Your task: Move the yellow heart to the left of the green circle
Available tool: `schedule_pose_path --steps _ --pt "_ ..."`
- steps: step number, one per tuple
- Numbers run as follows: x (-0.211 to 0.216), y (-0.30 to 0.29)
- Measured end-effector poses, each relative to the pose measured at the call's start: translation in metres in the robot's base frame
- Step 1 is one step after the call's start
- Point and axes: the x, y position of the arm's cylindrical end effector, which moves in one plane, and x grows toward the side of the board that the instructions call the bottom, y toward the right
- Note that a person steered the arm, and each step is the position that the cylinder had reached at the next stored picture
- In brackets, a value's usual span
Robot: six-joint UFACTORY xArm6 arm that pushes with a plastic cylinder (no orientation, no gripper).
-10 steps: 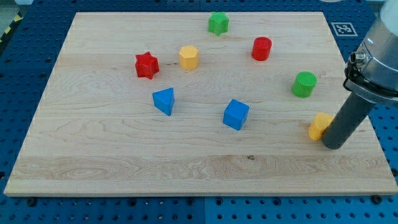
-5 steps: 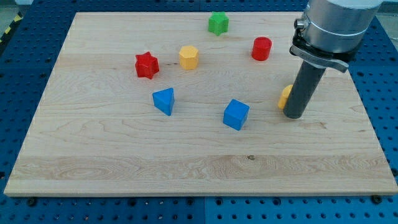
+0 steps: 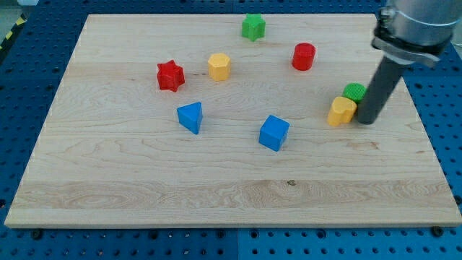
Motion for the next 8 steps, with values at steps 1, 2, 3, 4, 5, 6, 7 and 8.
schedule_pose_path --steps 1,2,3,4,5,6,7,8 --pt "-0.005 -0.039" --pt "-0.031 -0.053" --pt "-0.047 -0.055" --pt "-0.041 -0.045" --pt "-0.026 -0.022" --pt "-0.026 -0.022" --pt "-0.026 -0.045" --pt "-0.026 -0.078"
